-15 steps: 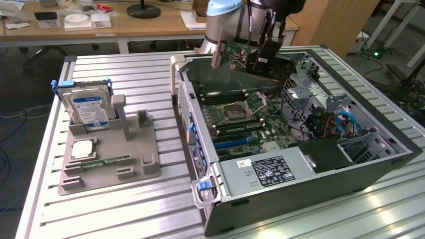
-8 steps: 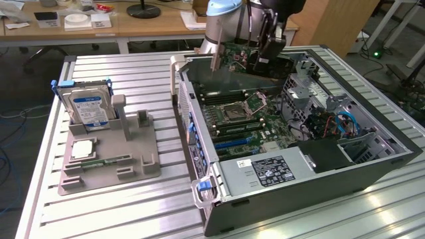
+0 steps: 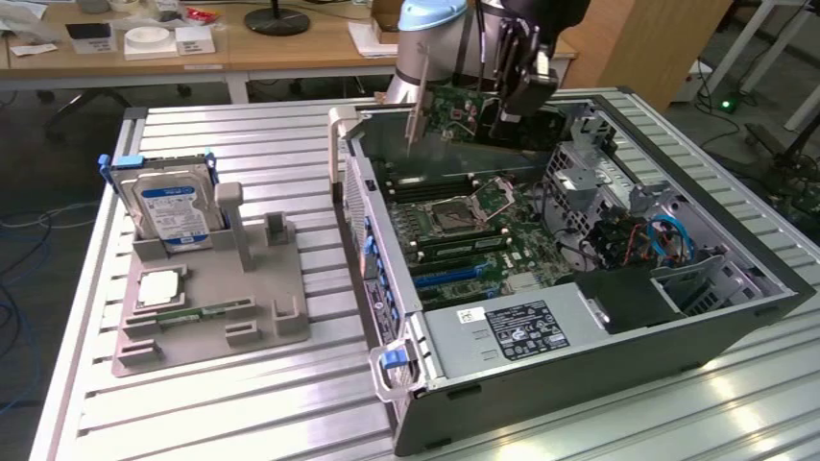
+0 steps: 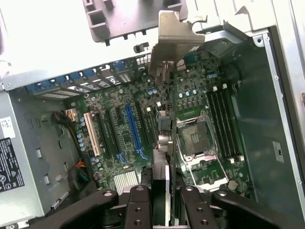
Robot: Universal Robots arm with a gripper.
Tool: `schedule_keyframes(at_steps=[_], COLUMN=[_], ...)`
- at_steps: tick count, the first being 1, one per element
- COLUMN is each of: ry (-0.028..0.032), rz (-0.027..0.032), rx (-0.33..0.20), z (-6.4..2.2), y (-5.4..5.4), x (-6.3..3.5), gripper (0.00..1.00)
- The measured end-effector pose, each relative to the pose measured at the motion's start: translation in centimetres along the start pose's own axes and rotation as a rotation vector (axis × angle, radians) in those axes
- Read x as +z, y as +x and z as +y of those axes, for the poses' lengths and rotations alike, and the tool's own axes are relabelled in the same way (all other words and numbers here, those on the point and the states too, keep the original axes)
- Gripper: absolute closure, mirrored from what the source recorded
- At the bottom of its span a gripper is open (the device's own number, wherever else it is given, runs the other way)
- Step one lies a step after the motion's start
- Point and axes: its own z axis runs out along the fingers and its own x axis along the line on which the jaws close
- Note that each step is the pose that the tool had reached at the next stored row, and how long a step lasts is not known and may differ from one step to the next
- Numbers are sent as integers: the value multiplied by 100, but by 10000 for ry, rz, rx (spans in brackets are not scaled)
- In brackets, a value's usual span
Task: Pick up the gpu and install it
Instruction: 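Insert the gpu into the slot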
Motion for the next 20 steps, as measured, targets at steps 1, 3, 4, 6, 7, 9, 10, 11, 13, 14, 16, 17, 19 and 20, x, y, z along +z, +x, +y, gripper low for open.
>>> schedule_keyframes(at_steps=[1, 3, 4, 6, 7, 9, 10, 11, 13, 14, 16, 17, 19, 20], ry=[-2, -7, -9, -13, -10, 21, 59, 109, 249, 317, 420, 440, 448, 448], rz=[3, 13, 18, 28, 29, 28, 23, 15, -10, -21, -41, -30, -13, -12], rx=[-136, -447, -598, -833, -921, -1128, -1237, -1341, -1525, -1590, -1643, -1646, -1647, -1651], z=[0, 0, 0, 0, -1, -3, -3, -3, -4, -5, -6, -7, -8, -8], y=[0, 1, 1, 1, 2, 5, 8, 10, 14, 16, 19, 19, 19, 19], x=[2, 4, 5, 6, 8, 12, 16, 20, 25, 27, 37, 40, 50, 57], gripper=[73, 73, 73, 73, 73, 73, 73, 73, 73, 73, 73, 73, 73, 73])
